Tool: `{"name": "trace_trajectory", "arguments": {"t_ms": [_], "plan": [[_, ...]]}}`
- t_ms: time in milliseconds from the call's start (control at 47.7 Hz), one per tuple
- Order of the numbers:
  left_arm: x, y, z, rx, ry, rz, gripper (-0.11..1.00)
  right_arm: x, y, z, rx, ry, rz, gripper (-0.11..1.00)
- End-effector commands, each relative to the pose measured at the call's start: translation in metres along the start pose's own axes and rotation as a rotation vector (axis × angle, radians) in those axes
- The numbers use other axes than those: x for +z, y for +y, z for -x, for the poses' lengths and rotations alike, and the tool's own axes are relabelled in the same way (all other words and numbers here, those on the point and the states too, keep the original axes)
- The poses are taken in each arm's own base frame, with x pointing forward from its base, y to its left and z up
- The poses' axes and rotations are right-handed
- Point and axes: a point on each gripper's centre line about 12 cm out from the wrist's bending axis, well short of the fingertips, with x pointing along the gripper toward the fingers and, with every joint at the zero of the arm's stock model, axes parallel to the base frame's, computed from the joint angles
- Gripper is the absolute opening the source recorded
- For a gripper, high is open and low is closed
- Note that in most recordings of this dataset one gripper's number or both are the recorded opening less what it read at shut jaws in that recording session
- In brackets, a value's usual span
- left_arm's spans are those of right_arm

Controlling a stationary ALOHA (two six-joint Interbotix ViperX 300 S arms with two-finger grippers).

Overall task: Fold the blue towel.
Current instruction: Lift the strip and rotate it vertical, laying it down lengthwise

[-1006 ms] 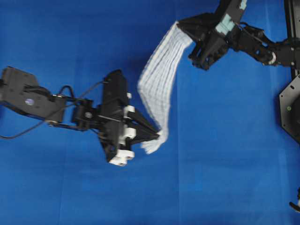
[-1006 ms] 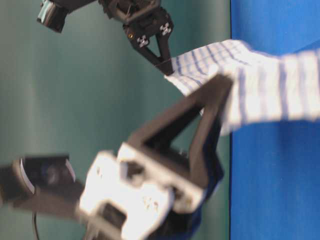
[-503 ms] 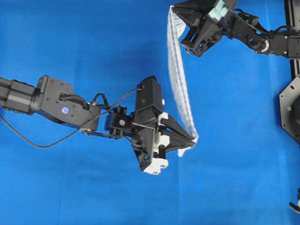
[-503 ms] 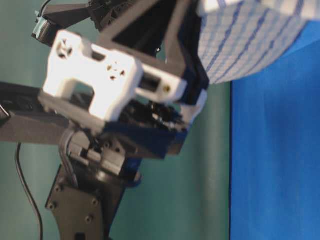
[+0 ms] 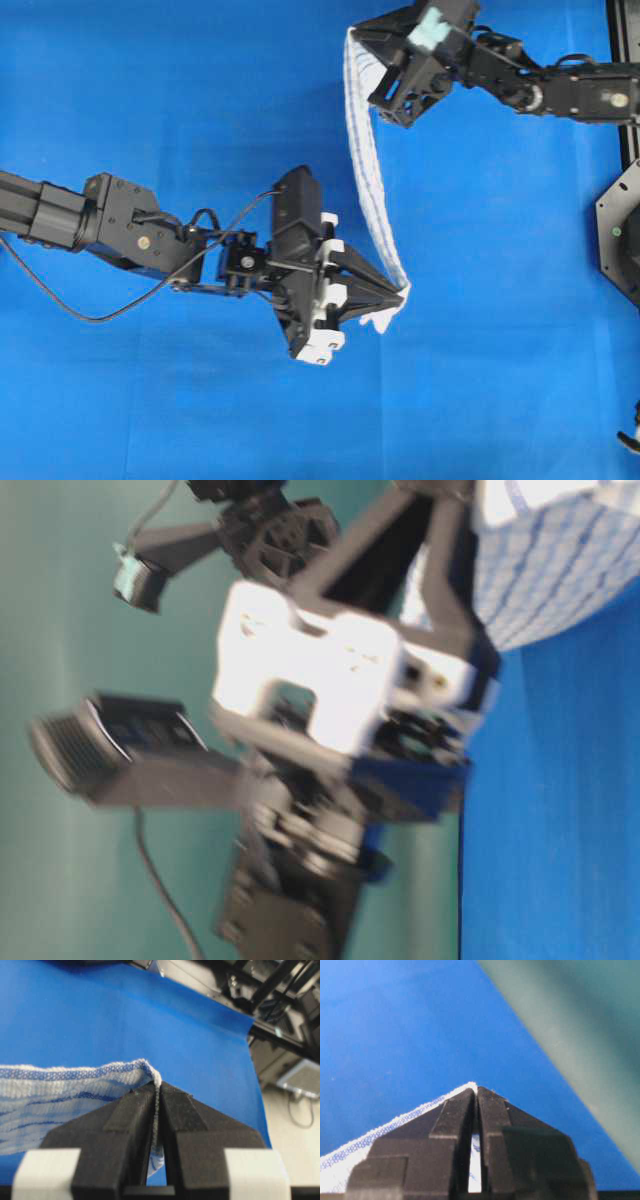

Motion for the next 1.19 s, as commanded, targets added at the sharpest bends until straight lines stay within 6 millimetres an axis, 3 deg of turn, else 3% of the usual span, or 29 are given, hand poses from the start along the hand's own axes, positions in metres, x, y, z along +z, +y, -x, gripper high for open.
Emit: {"name": "trace_trajectory", "arguments": {"t_ms": [0,273,482,713,985,1069,1174], "plan": [[0.004,-0.008,0.007,-0.034,-0.068,0.012,0.03,0.011,0.002,-0.009,0.009,-0.012,-0.005,-0.04],[-0.019,0.003,0.027,0.041,-0.046,0.102,0.03,0.012,0.014,-0.047,0.051,0.048,0.002,-0.04],[-0.038,0.014,0.053,0.111,-0.026,0.159,0.03,0.008,0.022,-0.073,0.067,0.075,0.008,-0.04],[-0.052,0.024,0.077,0.157,0.01,0.175,0.03,0.007,0.028,-0.087,0.083,0.091,0.007,-0.04],[-0.063,0.023,0.076,0.18,0.097,0.19,0.03,0.005,0.035,-0.095,0.123,0.123,0.02,0.04],[-0.065,0.024,0.075,0.199,0.119,0.212,0.15,0.004,0.036,-0.097,0.125,0.126,0.021,0.13],[-0.068,0.027,0.077,0.224,0.138,0.237,0.45,0.004,0.037,-0.096,0.125,0.124,0.019,0.38]]}}
